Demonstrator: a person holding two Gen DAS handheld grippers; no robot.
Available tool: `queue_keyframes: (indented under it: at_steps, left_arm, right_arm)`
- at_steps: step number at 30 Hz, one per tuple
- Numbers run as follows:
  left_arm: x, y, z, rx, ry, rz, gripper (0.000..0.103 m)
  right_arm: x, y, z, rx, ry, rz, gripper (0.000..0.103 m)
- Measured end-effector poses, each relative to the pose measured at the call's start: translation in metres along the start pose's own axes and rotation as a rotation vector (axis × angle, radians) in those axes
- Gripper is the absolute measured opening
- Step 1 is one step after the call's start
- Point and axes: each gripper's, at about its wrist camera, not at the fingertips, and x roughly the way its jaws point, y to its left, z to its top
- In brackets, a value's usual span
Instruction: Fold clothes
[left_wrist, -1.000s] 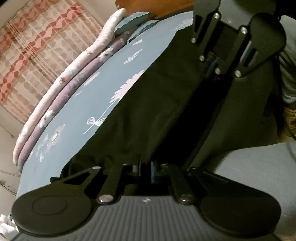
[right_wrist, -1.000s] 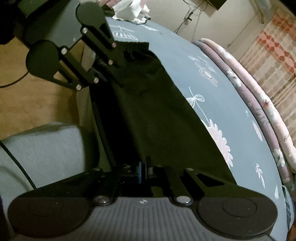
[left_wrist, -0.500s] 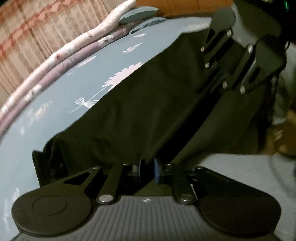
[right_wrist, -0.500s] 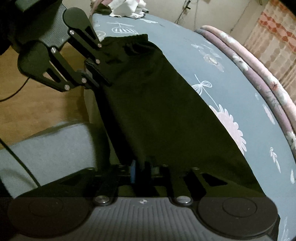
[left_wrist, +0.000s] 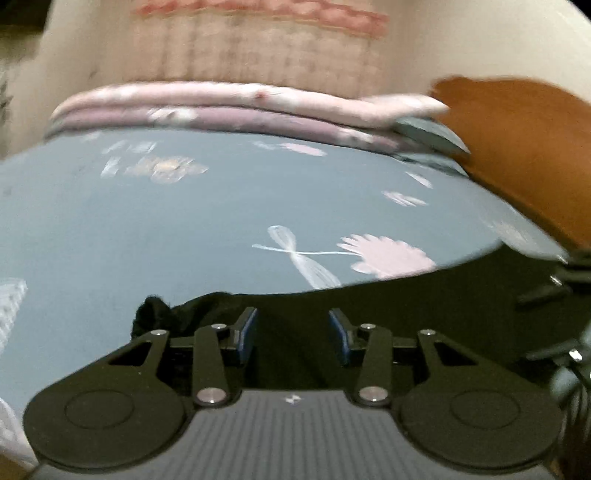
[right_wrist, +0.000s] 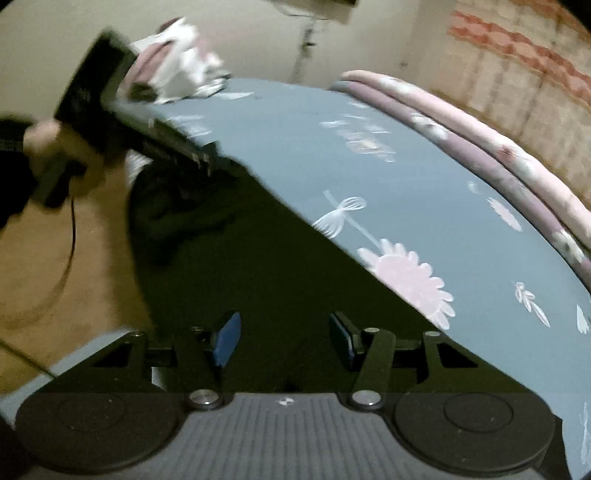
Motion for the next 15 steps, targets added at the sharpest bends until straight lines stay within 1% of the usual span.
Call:
queue_keyframes:
  at_steps: [1,3,4,5,6,9,10,11,13,14,15]
  left_arm:
    - [0.004,0.006,-0.005,-0.041,0.018,0.016,0.039]
    - [0.012,0.018,-0.014,-0.122,0.053,0.048,0.039]
    - [0.012,0.022,-0.020,-0.145,0.065,0.055,0.039]
    - [0.007,0.023,-0.027,-0.142,0.062,0.053,0.039]
    - [0.001,0.024,-0.033,-0.129,0.053,0.049,0.043]
    - [-0.012,0.018,-0.035,-0.100,0.068,0.047,0.045]
    - [-0.017,0.017,-0.033,-0.107,0.061,0.039,0.045]
    - [-0.021,0.016,-0.029,-0.114,0.036,0.026,0.045]
    - [-0.022,0.020,-0.026,-0.150,-0.005,0.003,0.055]
    - [-0.022,0.022,-0.025,-0.170,-0.023,-0.008,0.057]
    - [-0.019,0.025,-0.027,-0.199,-0.021,-0.011,0.058]
  right_arm:
    - [0.004,-0.002,0.001,0.013,-0.003,0.000,0.059]
    - [0.012,-0.006,0.002,0.034,-0.005,0.003,0.060]
    - [0.017,-0.008,0.002,0.037,0.001,0.005,0.060]
    - [0.024,-0.011,0.003,0.040,0.010,0.009,0.061]
    - [0.030,-0.014,0.003,0.043,0.021,0.014,0.061]
    - [0.051,-0.024,0.010,0.068,0.041,0.032,0.061]
    - [0.059,-0.027,0.016,0.087,0.040,0.044,0.061]
    - [0.065,-0.030,0.023,0.104,0.032,0.057,0.061]
    - [0.077,-0.033,0.039,0.132,0.009,0.090,0.060]
    - [0.083,-0.034,0.047,0.145,-0.004,0.113,0.060]
    - [0.089,-0.035,0.055,0.157,-0.018,0.136,0.059]
